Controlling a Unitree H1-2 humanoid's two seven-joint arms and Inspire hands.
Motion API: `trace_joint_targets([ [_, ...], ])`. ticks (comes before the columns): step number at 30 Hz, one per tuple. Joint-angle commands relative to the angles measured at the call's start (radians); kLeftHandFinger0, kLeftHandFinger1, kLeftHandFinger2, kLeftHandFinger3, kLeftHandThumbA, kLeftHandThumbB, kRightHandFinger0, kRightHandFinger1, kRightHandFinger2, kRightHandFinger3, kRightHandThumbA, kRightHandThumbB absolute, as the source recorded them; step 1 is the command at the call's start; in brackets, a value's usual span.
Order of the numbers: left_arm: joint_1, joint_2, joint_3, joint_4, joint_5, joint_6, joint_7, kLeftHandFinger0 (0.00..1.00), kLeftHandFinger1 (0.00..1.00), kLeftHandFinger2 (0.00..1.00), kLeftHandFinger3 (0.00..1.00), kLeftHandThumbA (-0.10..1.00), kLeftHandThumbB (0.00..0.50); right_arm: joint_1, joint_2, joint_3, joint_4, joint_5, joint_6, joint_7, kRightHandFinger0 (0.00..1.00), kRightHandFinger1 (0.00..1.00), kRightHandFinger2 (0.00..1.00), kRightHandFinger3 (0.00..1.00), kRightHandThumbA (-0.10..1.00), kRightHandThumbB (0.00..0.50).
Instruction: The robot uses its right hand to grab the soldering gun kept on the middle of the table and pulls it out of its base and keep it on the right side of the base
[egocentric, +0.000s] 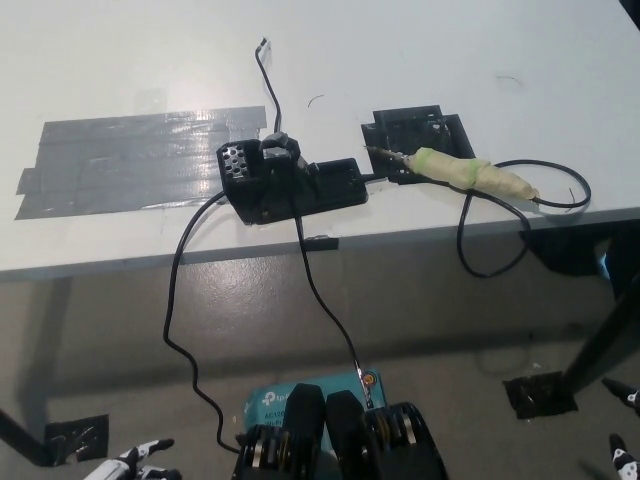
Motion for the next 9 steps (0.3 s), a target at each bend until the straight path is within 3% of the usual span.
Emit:
trace_joint_targets([
  [1,-0.003,0.031,0.007,-0.025,-0.018,0.012,-0.021,0.54,0.64,0.72,0.87,0.58,0.286,-0.009,-0.054,0.02,-0.032,0.026,0.04,0.035,0.98,1.0,1.0,1.0,0.14,0.156],
  [5,-0.003,0.028,0.012,-0.027,-0.022,0.012,-0.024,0.54,0.63,0.72,0.88,0.56,0.276,-0.013,-0.07,0.038,-0.036,0.022,0.054,0.034,0.93,1.0,1.0,1.0,0.13,0.159],
  [9,-0.015,0.027,0.015,-0.017,-0.028,0.012,-0.028,0.54,0.63,0.72,0.88,0.56,0.293,-0.019,-0.075,0.044,-0.042,0.029,0.076,0.037,0.94,1.0,1.0,1.0,0.15,0.164],
])
